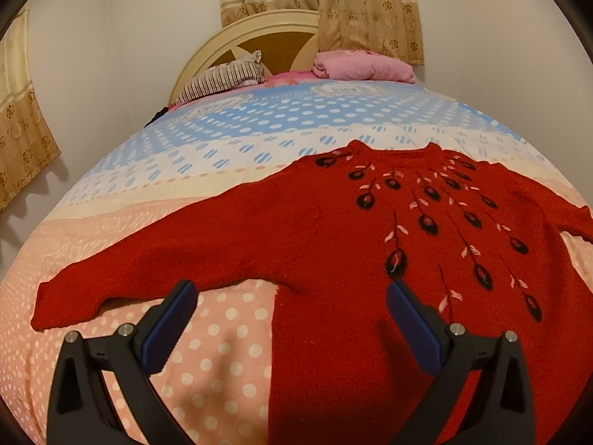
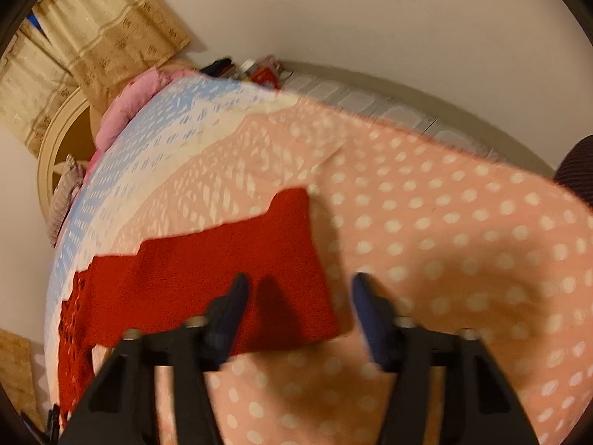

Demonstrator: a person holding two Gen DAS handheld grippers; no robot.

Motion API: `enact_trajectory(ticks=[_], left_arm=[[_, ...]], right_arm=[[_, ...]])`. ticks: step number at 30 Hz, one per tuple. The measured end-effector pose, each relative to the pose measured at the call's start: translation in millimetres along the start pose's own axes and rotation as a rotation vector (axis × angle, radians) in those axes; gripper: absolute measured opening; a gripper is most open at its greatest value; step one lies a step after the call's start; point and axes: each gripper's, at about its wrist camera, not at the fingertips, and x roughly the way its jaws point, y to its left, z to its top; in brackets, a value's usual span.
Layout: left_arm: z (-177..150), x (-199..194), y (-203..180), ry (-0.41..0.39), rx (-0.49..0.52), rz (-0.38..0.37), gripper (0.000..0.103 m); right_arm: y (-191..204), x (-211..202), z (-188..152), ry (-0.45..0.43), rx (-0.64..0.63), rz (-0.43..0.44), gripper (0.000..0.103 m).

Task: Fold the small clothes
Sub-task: 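Move the right gripper to the sweater sleeve cuff and close on it, then lift the sleeve with the right gripper and fold it across the sweater body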

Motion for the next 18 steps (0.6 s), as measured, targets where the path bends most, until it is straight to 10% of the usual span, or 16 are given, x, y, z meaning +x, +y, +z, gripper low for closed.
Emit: enact_trajectory(ticks=[5, 18], left_arm=[[-8.4, 5.4, 6.4, 0.028, -0.029, -0.009, 0.103], [-13.4, -12.6, 41.1, 0.0, -0.108, -0.025, 0.103]], right_arm=[[6.8, -5.6, -7.3, -0.011, -0.036, 0.031, 0.012], [41.8, -94.0, 18.5, -0.252, -0.062, 0.036, 0.008]])
